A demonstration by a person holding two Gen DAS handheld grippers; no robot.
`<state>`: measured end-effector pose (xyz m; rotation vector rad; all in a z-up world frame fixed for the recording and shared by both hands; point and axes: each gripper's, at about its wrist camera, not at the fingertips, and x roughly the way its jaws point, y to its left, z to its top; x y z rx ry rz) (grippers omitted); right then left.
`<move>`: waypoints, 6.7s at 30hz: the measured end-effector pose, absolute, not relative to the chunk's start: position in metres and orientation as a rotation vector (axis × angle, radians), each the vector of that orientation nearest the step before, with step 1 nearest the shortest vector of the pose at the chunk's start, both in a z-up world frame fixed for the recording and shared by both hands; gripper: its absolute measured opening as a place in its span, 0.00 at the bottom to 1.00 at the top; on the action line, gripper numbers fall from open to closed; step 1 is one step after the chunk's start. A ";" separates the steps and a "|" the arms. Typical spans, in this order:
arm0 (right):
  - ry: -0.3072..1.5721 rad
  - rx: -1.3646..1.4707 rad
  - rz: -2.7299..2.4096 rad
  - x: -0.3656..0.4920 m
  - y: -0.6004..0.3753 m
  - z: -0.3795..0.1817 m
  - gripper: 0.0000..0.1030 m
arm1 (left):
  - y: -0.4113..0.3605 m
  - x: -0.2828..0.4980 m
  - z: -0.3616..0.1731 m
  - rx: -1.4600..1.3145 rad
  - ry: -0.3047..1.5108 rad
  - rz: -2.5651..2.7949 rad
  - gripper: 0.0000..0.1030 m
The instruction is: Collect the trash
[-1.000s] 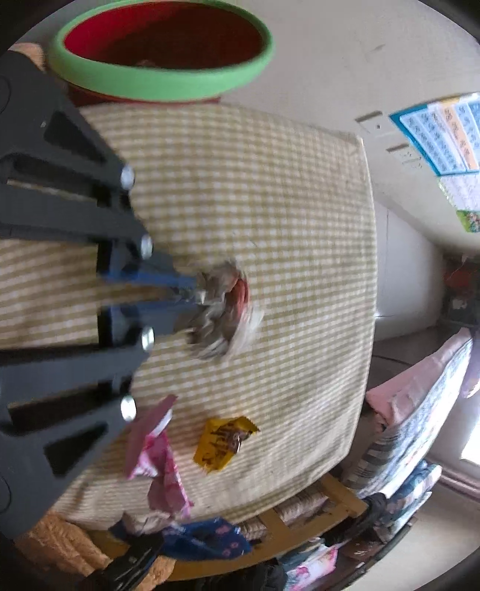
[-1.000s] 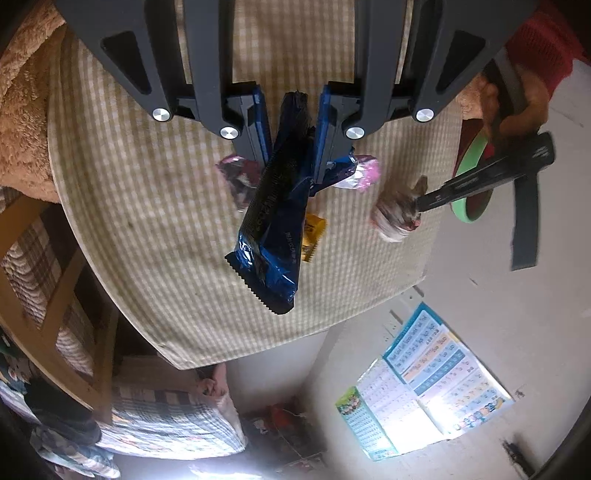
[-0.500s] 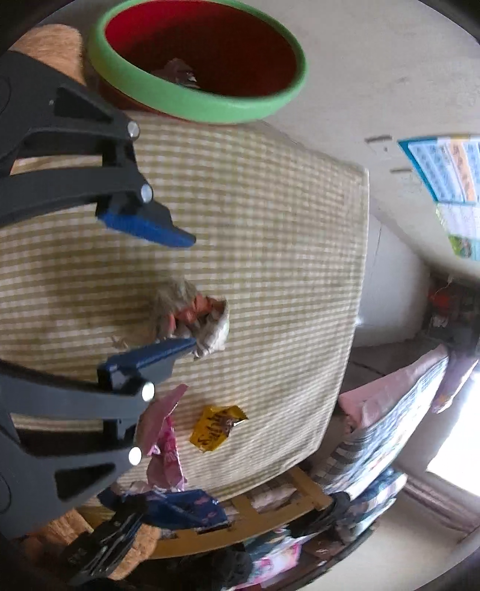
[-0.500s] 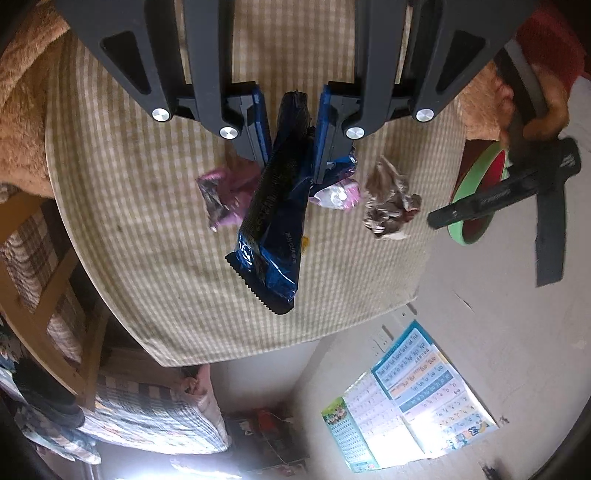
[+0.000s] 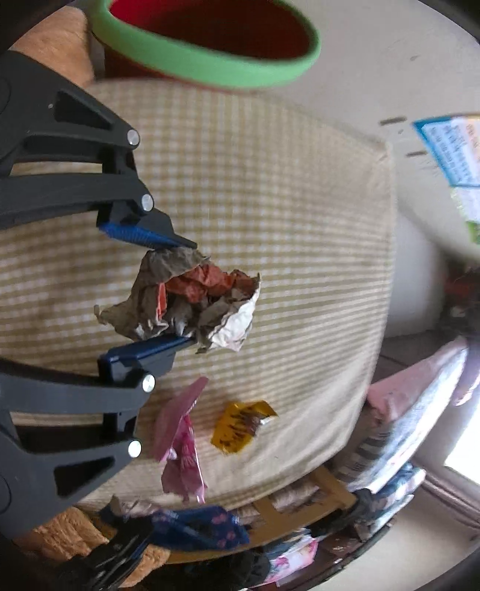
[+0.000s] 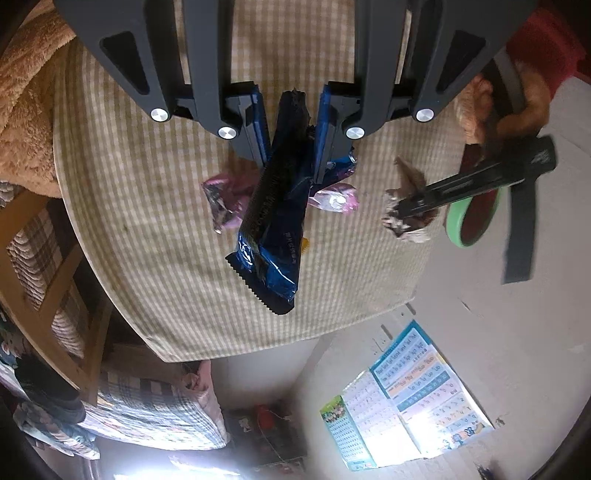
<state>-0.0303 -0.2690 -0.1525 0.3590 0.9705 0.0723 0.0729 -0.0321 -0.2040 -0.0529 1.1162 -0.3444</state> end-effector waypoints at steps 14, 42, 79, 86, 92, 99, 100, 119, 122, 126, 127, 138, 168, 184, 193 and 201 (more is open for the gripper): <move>0.863 0.279 0.217 -0.008 -0.216 -0.098 0.23 | 0.014 0.026 -0.118 -0.047 0.919 -0.204 0.41; 0.841 0.192 0.332 0.008 -0.156 -0.073 0.24 | 0.058 0.023 -0.100 -0.101 0.850 -0.128 0.41; 0.902 0.045 0.519 0.028 -0.054 -0.081 0.24 | 0.156 0.021 -0.107 -0.205 0.828 0.087 0.42; 0.911 0.000 0.549 0.042 -0.029 -0.086 0.24 | 0.183 0.019 -0.114 -0.227 0.837 0.130 0.42; 0.909 -0.087 0.584 0.060 -0.001 -0.092 0.24 | 0.205 0.027 -0.121 -0.259 0.839 0.149 0.42; 0.934 -0.147 0.630 0.085 0.034 -0.105 0.24 | 0.230 0.042 -0.136 -0.329 0.865 0.133 0.42; 0.937 -0.152 0.634 0.090 0.039 -0.107 0.24 | 0.232 0.044 -0.138 -0.337 0.869 0.131 0.42; 0.971 -0.196 0.664 0.104 0.062 -0.121 0.29 | 0.236 0.062 -0.157 -0.326 0.918 0.156 0.42; 0.973 -0.198 0.666 0.106 0.063 -0.122 0.30 | 0.236 0.063 -0.158 -0.329 0.922 0.155 0.42; 0.973 -0.200 0.663 0.106 0.063 -0.123 0.35 | 0.237 0.064 -0.160 -0.329 0.930 0.159 0.43; 0.970 -0.200 0.662 0.106 0.063 -0.123 0.37 | 0.237 0.065 -0.161 -0.329 0.931 0.160 0.44; 0.949 -0.147 0.635 0.105 0.047 -0.117 0.50 | 0.235 0.066 -0.161 -0.331 0.932 0.173 0.64; 1.261 -0.219 0.277 0.028 -0.249 -0.210 0.16 | 0.044 0.042 -0.127 -0.122 0.968 -0.183 0.66; 0.981 0.533 -0.113 -0.047 -0.370 -0.182 0.16 | -0.141 0.093 -0.174 0.007 1.071 -0.481 0.63; 0.968 0.548 -0.099 -0.048 -0.369 -0.182 0.18 | -0.194 0.120 -0.238 -0.036 1.285 -0.462 0.19; 1.023 0.508 -0.053 -0.046 -0.362 -0.197 0.20 | -0.167 0.095 -0.220 -0.005 1.241 -0.483 0.11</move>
